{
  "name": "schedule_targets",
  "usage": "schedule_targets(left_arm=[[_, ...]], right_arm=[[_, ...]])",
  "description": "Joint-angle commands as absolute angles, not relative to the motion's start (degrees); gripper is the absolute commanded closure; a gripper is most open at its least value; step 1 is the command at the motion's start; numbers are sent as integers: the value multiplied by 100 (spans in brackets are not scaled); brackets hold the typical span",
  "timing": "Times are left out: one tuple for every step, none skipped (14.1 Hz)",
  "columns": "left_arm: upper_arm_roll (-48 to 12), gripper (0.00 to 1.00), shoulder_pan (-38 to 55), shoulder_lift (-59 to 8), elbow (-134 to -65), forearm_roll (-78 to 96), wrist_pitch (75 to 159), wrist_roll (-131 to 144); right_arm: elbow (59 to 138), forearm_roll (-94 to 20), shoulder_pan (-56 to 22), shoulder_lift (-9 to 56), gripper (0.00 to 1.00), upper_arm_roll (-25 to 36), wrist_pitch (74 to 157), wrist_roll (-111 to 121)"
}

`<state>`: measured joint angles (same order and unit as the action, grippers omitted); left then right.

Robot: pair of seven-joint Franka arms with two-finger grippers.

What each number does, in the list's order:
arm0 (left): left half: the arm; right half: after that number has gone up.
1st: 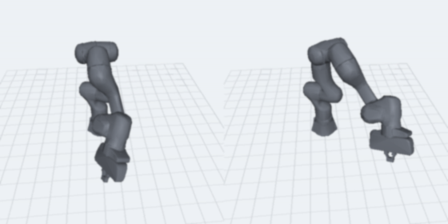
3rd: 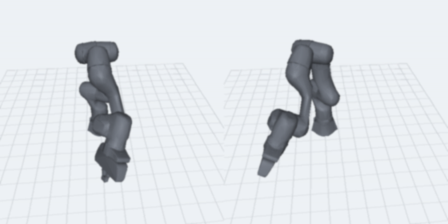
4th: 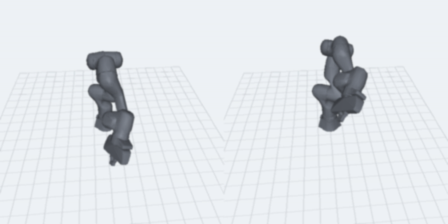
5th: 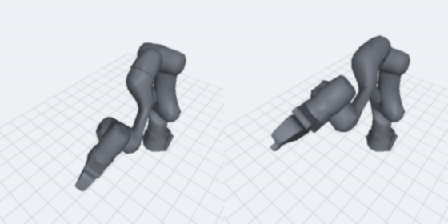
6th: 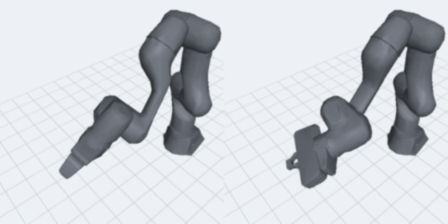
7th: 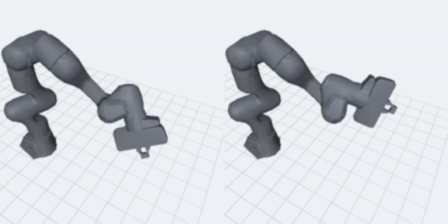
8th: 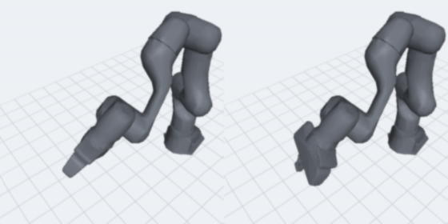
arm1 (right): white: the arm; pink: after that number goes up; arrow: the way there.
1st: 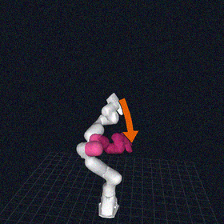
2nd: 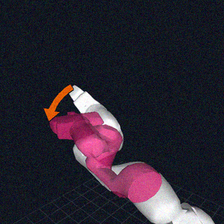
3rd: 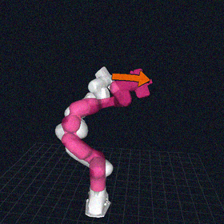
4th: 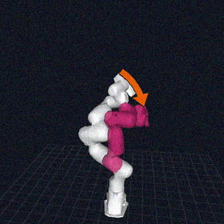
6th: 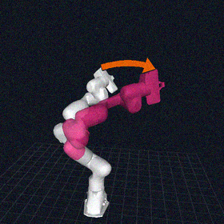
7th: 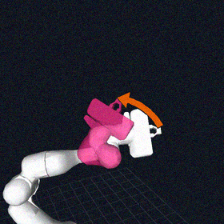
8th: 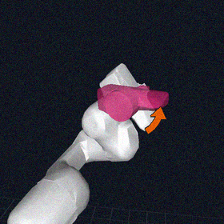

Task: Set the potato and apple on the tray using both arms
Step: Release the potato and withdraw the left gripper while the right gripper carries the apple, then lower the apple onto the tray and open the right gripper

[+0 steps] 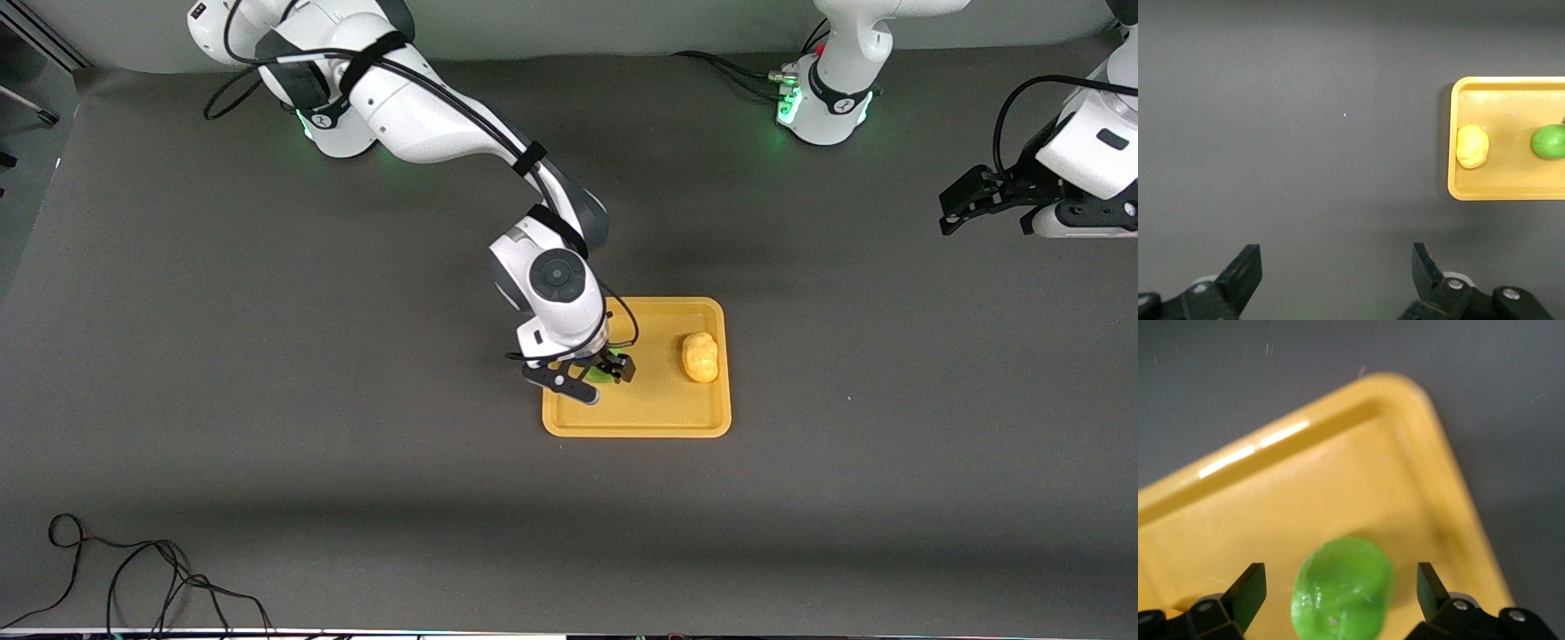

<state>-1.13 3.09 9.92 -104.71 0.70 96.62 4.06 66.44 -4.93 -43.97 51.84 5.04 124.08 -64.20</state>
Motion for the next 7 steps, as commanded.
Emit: schedule_targets(left_arm=[[-88,0,299,1037,-10538,18,9712,308],[-79,0,299,1046,-10529,-9,9721,308],[-79,0,299,1037,-10529,-17,9729,308],[-79,0,299,1037,-10529,-78,9729,308],[-79,0,299,1028,-10538,-140,9729,299],[-79,0,299,1028,-10538,-149,9747,299],[-70,0,299,1011,-10538,-149,9756,299]], right_arm=[[7110,-474,-4185,4037,0,781,11141,-5541],[7223,-579,-3957,3704,0,782,10727,-5346],[7277,-745,-3772,3413,0,791,10453,-5309],[7303,-808,-3509,3201,0,782,10120,-5161],[7312,-809,-3342,3051,0,791,9777,-4646],[7417,-774,-3279,2806,0,861,9539,-4136],[7696,-756,-3252,2490,0,1131,9527,-3774]])
